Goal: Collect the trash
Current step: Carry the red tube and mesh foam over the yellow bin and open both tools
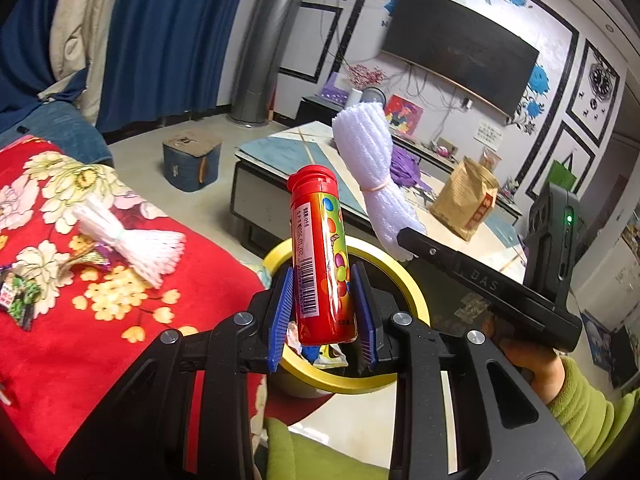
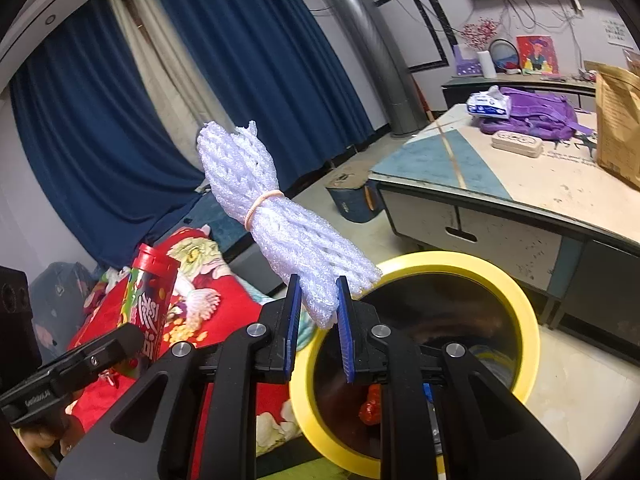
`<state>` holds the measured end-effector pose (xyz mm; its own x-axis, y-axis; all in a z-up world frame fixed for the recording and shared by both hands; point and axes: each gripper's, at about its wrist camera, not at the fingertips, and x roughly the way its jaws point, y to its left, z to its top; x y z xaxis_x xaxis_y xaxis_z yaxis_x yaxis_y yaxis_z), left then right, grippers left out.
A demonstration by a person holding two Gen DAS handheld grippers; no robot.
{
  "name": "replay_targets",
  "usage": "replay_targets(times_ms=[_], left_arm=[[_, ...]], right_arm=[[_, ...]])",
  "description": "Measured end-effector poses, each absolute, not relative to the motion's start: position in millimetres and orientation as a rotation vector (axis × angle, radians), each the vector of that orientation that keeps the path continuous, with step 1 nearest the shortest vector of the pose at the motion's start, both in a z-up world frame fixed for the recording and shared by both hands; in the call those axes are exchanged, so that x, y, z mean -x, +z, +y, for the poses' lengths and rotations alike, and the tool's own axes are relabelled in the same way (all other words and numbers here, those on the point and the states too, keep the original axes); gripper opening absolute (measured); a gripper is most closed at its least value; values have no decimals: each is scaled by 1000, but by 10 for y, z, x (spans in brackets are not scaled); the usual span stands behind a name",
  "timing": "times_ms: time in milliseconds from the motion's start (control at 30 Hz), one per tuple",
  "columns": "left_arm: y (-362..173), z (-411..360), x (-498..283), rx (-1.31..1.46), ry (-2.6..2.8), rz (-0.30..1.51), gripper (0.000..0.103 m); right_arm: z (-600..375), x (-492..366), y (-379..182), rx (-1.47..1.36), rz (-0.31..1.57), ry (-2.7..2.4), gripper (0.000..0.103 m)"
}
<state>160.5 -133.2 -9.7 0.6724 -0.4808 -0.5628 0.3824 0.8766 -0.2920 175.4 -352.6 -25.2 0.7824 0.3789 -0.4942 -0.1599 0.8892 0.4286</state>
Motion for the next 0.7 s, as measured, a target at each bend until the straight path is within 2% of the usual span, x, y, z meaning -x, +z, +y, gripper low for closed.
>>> replay_targets(times_ms=[700], left_arm=[[-459, -1890, -1717, 97, -588, 762, 23]], right_arm=[[-3990, -1847, -594, -437, 673, 163, 17]])
